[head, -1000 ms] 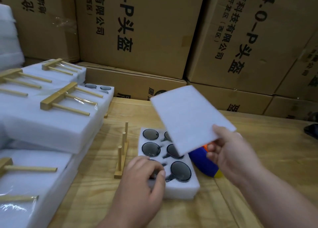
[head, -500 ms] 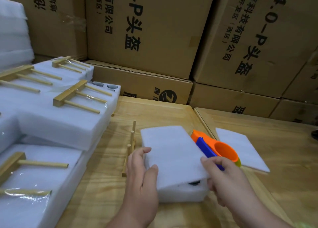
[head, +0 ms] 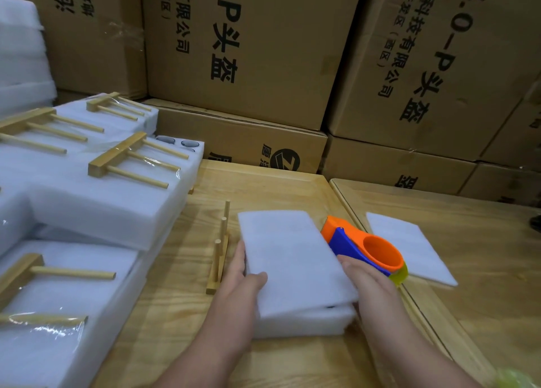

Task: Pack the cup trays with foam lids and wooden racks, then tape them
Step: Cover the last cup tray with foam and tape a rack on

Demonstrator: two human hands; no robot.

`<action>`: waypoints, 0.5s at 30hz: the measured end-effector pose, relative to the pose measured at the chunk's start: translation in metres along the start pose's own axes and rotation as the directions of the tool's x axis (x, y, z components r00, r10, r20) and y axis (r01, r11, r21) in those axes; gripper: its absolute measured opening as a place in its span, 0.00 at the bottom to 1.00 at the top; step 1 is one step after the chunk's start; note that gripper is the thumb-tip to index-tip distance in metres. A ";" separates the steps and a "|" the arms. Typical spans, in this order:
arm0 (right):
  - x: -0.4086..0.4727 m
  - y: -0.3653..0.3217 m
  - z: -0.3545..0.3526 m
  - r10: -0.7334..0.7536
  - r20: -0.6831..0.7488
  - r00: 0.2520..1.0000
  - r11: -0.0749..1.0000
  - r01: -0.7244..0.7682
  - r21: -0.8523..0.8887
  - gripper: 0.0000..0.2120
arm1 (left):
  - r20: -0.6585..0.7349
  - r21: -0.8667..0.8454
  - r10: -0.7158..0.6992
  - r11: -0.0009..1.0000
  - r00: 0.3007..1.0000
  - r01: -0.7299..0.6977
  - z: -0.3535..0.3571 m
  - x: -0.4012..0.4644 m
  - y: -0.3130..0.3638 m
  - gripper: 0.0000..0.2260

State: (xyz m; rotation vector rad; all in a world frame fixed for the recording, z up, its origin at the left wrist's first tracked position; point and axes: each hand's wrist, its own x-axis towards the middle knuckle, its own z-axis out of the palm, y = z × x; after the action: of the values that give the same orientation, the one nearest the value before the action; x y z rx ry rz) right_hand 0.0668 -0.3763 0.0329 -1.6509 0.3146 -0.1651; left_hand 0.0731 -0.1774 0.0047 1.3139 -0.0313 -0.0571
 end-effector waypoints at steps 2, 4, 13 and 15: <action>-0.001 0.005 0.003 -0.002 0.016 1.000 1.000 0.002 -0.011 0.14 | 0.015 0.003 -0.020 1.000 1.000 0.020 -0.001 -0.001 0.002 0.35; -0.002 0.008 0.005 -0.018 -0.006 1.000 0.999 0.018 -0.030 0.20 | 0.012 0.043 -0.037 0.998 0.999 0.036 -0.003 -0.001 0.003 0.36; 0.007 -0.010 -0.029 -0.385 -0.226 0.895 0.921 0.358 -0.153 0.11 | -0.075 0.115 -0.047 0.992 0.996 0.055 -0.005 0.004 -0.004 0.29; 0.025 -0.018 -0.052 -0.450 -0.330 0.830 0.893 0.412 -0.182 0.12 | -0.080 0.113 -0.049 0.992 0.996 0.058 -0.005 0.005 -0.007 0.30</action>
State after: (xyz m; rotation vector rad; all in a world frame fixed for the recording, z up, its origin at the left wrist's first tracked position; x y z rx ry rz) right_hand 0.0773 -0.4316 0.0548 -1.7720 0.2239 -0.8210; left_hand 0.0779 -0.1746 -0.0030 1.4320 0.0669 -0.0509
